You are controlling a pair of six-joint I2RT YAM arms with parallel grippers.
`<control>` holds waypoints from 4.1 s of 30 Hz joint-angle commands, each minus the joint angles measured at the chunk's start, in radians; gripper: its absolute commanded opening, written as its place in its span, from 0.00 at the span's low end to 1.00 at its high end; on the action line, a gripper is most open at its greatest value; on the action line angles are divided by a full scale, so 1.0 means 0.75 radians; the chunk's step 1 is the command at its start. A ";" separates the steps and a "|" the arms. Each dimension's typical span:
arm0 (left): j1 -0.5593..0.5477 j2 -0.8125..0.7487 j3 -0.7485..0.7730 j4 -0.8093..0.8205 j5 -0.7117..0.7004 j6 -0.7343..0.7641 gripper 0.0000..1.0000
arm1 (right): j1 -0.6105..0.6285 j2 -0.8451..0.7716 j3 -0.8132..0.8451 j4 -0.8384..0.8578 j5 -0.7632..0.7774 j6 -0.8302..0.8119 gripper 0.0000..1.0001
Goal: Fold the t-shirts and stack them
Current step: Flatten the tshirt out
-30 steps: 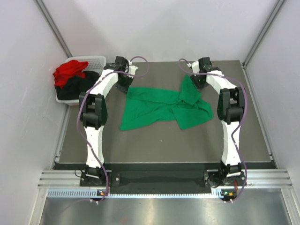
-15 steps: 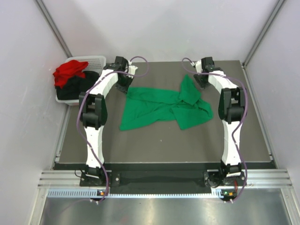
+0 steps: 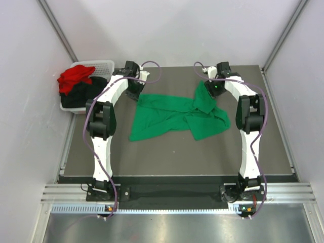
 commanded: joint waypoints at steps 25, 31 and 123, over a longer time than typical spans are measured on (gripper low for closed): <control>-0.015 0.031 0.041 0.015 -0.023 0.028 0.00 | -0.008 0.123 0.084 0.051 0.457 -0.054 0.54; -0.016 0.035 0.045 0.017 -0.023 0.028 0.00 | -0.049 0.088 0.082 0.055 0.439 -0.044 0.54; -0.077 0.055 0.035 0.011 -0.078 0.045 0.00 | -0.049 0.015 -0.026 -0.184 -0.249 0.060 0.45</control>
